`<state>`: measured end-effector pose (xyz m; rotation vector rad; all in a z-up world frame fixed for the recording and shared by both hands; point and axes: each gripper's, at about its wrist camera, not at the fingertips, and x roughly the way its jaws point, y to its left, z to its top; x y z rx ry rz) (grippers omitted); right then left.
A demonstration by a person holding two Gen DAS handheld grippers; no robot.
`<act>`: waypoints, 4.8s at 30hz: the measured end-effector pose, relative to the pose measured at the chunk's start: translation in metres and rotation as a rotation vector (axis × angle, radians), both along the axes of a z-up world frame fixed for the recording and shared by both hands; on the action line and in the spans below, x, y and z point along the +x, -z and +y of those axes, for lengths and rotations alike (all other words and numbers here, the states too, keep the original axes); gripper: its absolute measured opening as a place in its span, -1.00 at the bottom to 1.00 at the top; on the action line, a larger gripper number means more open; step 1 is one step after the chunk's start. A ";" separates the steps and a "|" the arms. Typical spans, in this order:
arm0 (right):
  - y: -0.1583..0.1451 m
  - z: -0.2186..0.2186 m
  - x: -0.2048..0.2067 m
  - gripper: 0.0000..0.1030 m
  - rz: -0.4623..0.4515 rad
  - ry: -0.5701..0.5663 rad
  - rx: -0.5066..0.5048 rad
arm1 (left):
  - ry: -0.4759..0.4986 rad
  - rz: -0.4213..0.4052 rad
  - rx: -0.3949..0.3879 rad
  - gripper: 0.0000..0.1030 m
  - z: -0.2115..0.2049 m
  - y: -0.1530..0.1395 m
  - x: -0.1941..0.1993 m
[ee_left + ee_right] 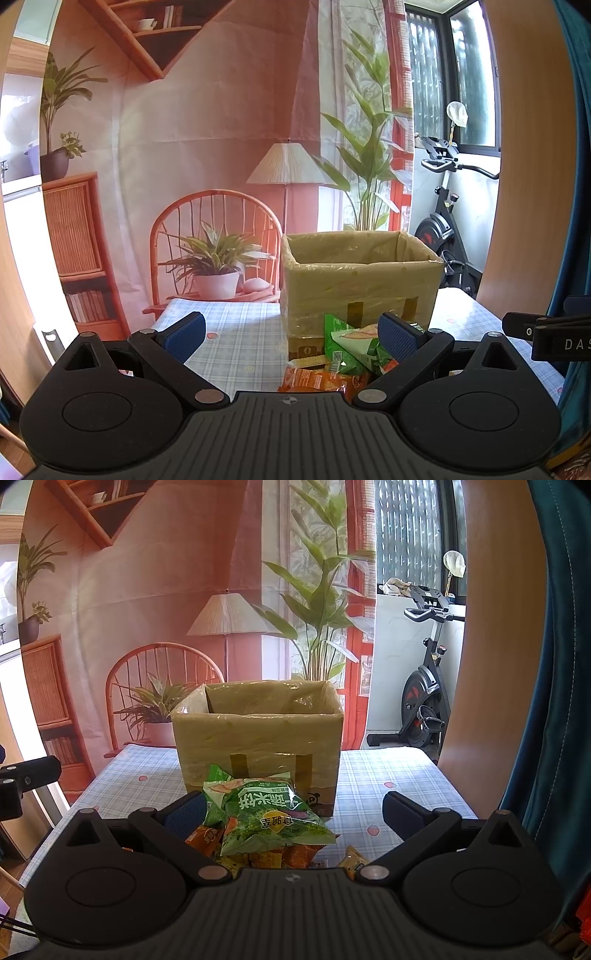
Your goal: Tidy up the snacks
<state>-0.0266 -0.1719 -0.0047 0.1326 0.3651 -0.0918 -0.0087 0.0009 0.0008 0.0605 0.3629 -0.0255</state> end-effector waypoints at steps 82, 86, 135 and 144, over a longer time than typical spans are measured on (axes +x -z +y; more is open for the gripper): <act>0.081 -0.039 0.119 1.00 0.007 -0.072 -0.062 | -0.018 0.218 -0.062 0.99 0.039 0.089 0.124; 0.091 -0.044 0.126 1.00 0.026 -0.098 -0.031 | -0.004 0.246 -0.087 0.99 0.037 0.099 0.130; 0.167 -0.055 0.186 1.00 0.033 -0.633 -0.133 | 0.308 0.355 -0.303 0.60 -0.069 0.149 0.207; 0.165 -0.068 0.186 0.74 0.007 -0.645 -0.007 | 0.336 0.413 -0.444 0.17 -0.049 0.157 0.213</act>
